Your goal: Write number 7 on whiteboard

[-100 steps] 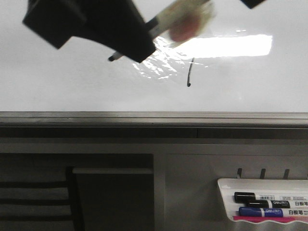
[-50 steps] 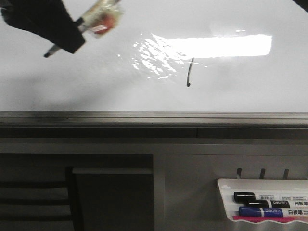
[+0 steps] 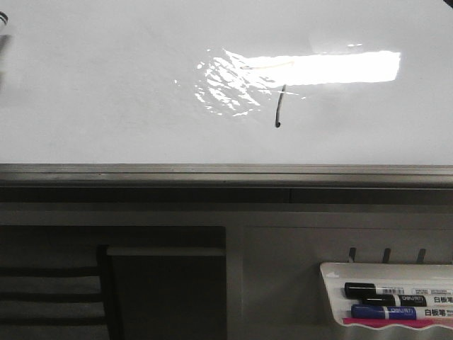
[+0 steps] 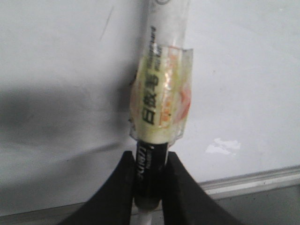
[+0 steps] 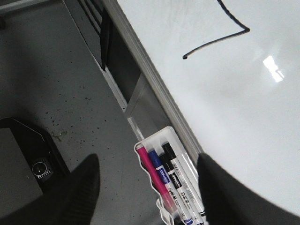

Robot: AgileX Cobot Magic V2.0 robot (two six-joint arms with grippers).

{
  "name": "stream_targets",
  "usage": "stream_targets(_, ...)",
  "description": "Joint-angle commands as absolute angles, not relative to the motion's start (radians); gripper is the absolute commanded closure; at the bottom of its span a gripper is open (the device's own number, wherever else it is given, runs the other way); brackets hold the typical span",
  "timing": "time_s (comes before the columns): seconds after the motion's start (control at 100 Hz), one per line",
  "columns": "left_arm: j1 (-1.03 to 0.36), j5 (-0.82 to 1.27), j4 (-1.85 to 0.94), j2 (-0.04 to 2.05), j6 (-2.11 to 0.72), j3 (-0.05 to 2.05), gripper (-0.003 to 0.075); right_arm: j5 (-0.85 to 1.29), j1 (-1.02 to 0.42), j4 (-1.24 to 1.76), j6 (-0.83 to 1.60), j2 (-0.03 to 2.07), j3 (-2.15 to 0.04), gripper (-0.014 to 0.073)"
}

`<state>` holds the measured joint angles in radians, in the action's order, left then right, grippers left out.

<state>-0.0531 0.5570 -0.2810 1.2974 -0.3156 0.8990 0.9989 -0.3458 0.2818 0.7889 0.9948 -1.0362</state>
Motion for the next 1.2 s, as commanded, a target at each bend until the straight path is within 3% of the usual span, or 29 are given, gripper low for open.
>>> stream_targets(0.0,-0.051,0.471,-0.347,1.305,-0.301,0.921,0.0741,0.947,-0.342,0.295,0.785,0.977,-1.062,0.0188)
stream_targets(0.48,-0.059,0.444,-0.359,1.373,-0.302,0.926,0.0736,0.949,-0.342,0.295,0.785,0.979,-1.062,0.0188)
stream_targets(0.57,-0.059,0.446,-0.359,1.373,-0.304,0.926,0.0665,0.949,-0.342,0.295,0.785,0.979,-1.062,0.0188)
stream_targets(0.67,-0.059,0.446,-0.359,1.371,-0.304,0.926,0.0501,0.949,-0.342,0.295,0.785,0.979,-1.062,0.0188)
stream_targets(0.77,-0.059,0.452,-0.359,1.354,-0.304,0.931,0.0389,0.945,-0.342,0.281,0.785,0.979,-1.062,0.0188)
stream_targets(0.98,-0.059,0.487,-0.322,1.217,-0.304,0.938,0.0377,0.942,-0.342,0.244,0.707,0.948,-1.064,0.0188)
stream_targets(1.19,-0.059,0.628,-0.279,1.011,-0.307,0.938,0.0377,0.95,-0.342,0.045,0.246,0.873,-1.068,0.0188)
